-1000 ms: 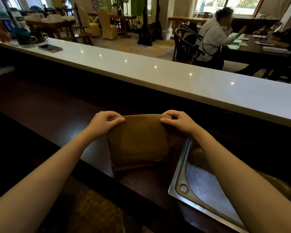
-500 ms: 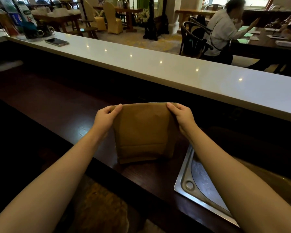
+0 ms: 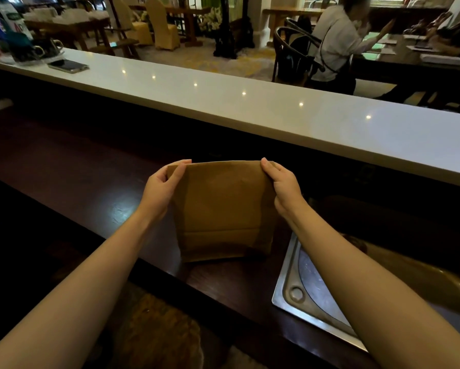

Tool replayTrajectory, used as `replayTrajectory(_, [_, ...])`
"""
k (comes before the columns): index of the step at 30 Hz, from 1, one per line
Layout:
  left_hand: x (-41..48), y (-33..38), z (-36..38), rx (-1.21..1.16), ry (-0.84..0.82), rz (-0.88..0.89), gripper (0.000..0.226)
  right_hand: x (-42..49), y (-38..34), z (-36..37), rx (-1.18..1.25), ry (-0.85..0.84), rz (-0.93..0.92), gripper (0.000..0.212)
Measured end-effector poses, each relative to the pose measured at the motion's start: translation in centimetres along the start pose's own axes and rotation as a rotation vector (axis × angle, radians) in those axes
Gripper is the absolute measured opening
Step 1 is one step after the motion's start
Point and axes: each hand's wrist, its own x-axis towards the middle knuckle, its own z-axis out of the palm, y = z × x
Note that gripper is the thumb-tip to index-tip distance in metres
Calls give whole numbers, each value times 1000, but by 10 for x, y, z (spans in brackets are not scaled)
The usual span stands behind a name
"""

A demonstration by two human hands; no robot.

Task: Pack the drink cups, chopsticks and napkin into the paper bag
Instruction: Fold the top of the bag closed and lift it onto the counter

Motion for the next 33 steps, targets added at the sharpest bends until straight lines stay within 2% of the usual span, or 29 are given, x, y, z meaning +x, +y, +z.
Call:
replayTrajectory(5, [6,3,10,-116,77,-49,21,7,-8,3,16,-9,55,23])
replayTrajectory(8, [11,10,12,-211,56,-81,24,10,-20,2,19,-36,89,22])
replayTrajectory(12, [21,28,15,-302,27,-89,23,10,-48,-6,-205,-36,-21,32])
replayTrajectory(17, [32,64,20,-327,-28,-53,23,-5,-82,-15,-310,-75,-131,20])
replayTrajectory(22, [41,105,28,-400,-44,-18,21,-31,-75,-24,-417,20,-134,49])
replayTrajectory(24, [46,121,32,-401,-55,-16,21,-35,-85,-22,-428,73,-209,53])
replayTrajectory(27, [57,144,40,-360,-93,14,16,-28,-130,-13,-394,108,-344,47])
replayTrajectory(33, [91,188,51,-355,-213,10,18,-2,-192,-2,-305,244,-395,18])
